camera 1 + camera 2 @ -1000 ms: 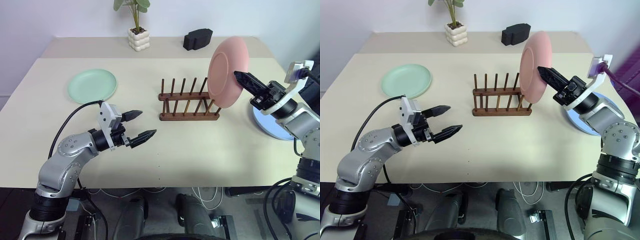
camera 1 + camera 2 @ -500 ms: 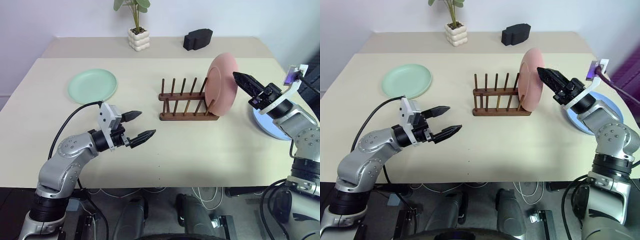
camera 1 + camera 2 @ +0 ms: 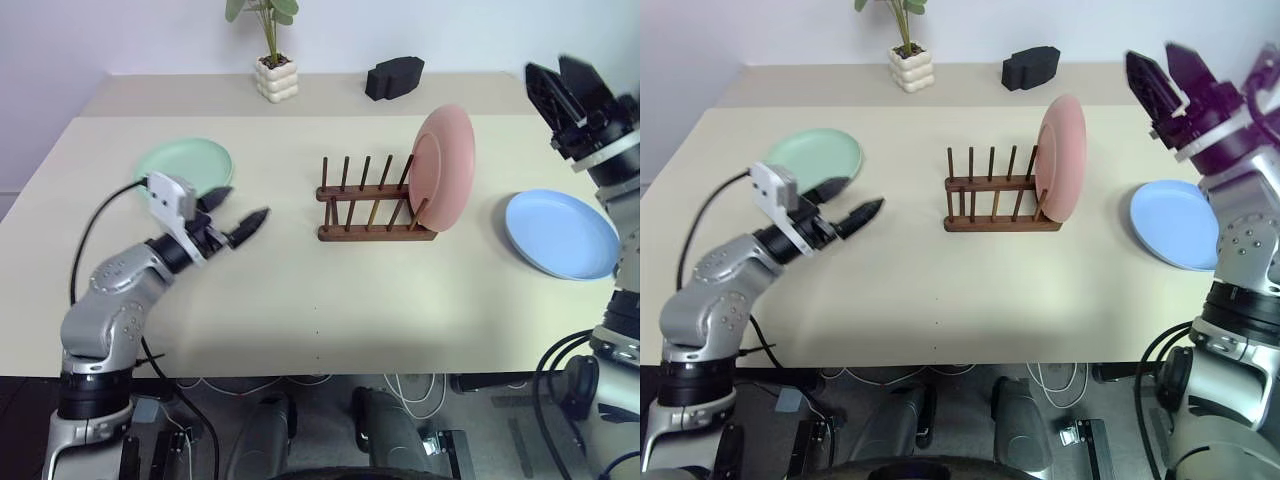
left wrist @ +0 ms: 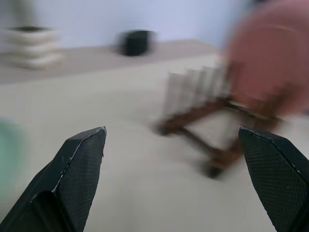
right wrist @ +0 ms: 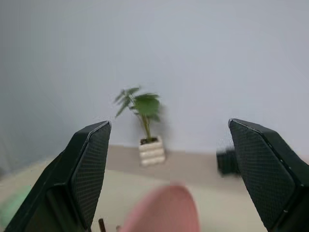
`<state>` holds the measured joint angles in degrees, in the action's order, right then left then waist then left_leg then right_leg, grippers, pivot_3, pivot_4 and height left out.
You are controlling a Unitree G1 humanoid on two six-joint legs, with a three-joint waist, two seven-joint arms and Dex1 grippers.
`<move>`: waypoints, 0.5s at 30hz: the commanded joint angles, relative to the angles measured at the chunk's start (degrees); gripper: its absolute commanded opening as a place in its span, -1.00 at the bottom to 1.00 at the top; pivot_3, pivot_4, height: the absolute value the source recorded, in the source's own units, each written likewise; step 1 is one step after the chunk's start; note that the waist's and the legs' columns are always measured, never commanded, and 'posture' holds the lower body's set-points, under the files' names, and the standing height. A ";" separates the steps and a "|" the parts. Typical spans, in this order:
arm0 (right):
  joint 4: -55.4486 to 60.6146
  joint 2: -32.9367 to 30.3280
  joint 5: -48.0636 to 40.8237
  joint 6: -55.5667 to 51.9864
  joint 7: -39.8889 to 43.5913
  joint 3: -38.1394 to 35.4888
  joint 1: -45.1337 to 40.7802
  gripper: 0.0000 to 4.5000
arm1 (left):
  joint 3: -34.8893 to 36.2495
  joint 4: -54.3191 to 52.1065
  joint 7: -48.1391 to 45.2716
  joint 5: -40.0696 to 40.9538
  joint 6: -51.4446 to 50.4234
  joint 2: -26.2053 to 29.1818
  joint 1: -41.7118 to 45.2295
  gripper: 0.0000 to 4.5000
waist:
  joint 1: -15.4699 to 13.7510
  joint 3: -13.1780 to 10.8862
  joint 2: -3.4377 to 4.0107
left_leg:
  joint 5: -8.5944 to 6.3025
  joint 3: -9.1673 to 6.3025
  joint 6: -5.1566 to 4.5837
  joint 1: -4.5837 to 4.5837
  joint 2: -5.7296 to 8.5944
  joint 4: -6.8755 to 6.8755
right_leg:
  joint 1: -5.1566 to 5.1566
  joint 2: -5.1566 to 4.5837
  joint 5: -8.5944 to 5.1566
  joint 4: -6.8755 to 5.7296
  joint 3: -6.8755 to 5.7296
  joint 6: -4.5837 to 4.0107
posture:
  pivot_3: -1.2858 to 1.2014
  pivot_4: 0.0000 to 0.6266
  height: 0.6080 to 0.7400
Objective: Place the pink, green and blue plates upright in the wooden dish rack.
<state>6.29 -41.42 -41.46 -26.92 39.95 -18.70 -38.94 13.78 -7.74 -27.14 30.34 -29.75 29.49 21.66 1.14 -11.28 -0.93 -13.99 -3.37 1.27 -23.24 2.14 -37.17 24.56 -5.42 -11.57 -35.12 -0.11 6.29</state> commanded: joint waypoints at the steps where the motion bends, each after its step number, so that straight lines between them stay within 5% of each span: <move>1: 7.92 -0.38 5.21 1.54 3.76 9.53 -0.22 0.76 | 5.33 5.99 10.01 -1.85 -2.95 -0.54 5.31 1.00 | -0.07 0.06 -0.10 | 0.00 -0.04 0.00 0.00 -0.03 0.00 | 0.00 0.05 0.00 0.00 0.00 0.00 | 0.03 -0.52 0.94; 9: 11.64 5.79 10.56 3.93 5.27 19.63 1.76 0.76 | 10.15 25.28 27.61 -6.75 -9.22 -2.01 17.89 1.00 | -0.80 0.02 -0.19 | 0.00 -0.10 0.01 -0.11 0.15 -0.13 | -0.02 -0.12 0.03 0.01 -0.03 0.06 | 0.03 -0.52 0.94; 15: 12.80 7.94 11.36 3.60 6.26 21.54 2.92 0.76 | 11.98 41.90 30.86 -7.67 -7.62 -1.62 25.80 1.00 | -0.57 0.02 -0.19 | 0.00 -0.11 0.02 -0.10 0.16 -0.11 | 0.01 -0.11 0.03 -0.02 -0.05 0.05 | 0.03 -0.52 0.94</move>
<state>16.18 -33.86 -30.05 -24.30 45.98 3.30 -35.89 24.24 30.85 2.77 23.56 -39.19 26.78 45.27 0.57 -11.26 -1.13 -13.99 -3.47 1.28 -23.34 2.31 -37.27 24.57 -5.52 -11.54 -35.14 -0.16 6.34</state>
